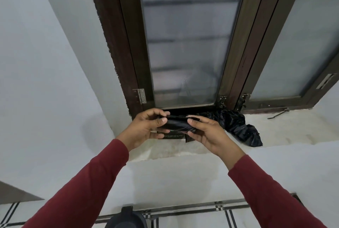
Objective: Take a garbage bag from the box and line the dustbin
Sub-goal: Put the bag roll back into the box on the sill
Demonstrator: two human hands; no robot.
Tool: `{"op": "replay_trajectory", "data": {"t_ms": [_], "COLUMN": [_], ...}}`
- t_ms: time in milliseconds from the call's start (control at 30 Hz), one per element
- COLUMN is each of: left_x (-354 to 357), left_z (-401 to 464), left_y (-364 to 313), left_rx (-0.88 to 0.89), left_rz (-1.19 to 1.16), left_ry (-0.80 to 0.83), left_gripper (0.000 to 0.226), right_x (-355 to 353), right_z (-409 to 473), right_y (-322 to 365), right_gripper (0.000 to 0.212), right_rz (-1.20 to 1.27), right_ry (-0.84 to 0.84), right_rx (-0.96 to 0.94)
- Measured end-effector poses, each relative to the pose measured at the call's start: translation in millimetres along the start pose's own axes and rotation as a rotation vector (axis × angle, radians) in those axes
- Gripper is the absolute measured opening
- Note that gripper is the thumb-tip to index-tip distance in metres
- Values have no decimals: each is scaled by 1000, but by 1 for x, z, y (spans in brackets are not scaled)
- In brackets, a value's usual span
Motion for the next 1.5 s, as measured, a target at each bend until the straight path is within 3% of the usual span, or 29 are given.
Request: {"op": "replay_trajectory", "data": {"t_ms": [100,200,267,300,367,433,533,667,700,767,833,900,1033,1133,1200,1333,1500], "left_x": [-4,-3,5,10,20,23,23,29,25,13,21,35,40,18,-2,-31,-29], "left_z": [1,4,5,7,15,25,40,53,57,65,74,80,88,84,75,54,38], "left_y": [-8,-18,-27,-32,-40,-40,-23,15,23,27,32,44,51,47,46,44,34], "left_rx": [45,65,77,79,86,63,-49,-200,-216,-130,4,77,131,35,-111,-287,-113], "left_rz": [-14,26,76,108,166,171,90,60,173,642,1157,1538,1772,1755,1554,1249,816], "left_ry": [-63,-77,-11,26,74,70,-3,-52,-102,-190,-105,10,66,68,64,-42,-232], "left_gripper": [23,29,30,31,33,36,29,17,19,27,50,70,65,73,84,91,66], "right_x": [-4,-17,-1,18,56,69,55,23,11,-13,-25,-22,-17,-24,-25,-4,32], "right_z": [-8,-7,-4,-4,-5,-1,0,-6,-5,-8,-16,-24,-28,-23,-18,-10,-5], "right_y": [-2,23,54,62,51,36,30,16,13,3,-11,-18,-15,-11,-9,-10,-3], "right_gripper": [17,13,29,42,70,90,66,31,30,30,31,31,23,32,37,20,18], "right_rz": [84,-271,-577,-674,-816,-936,-886,-723,-653,-406,-128,51,142,114,32,-69,-109], "right_ry": [-1,-77,-40,67,314,399,291,140,59,-115,-192,-159,-122,-167,-188,-181,-117], "right_rx": [120,27,-212,-285,-222,-171,-260,-172,-124,24,192,255,253,235,212,162,97]}}
Point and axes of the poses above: each hand's wrist, its own z-axis towards the middle knuckle, its own x-axis out of the palm, y = z × x, the point moved 8 cm from there along z, towards the middle knuckle, and after that the axes turned 14 degrees about z, right-handed, at the moved point
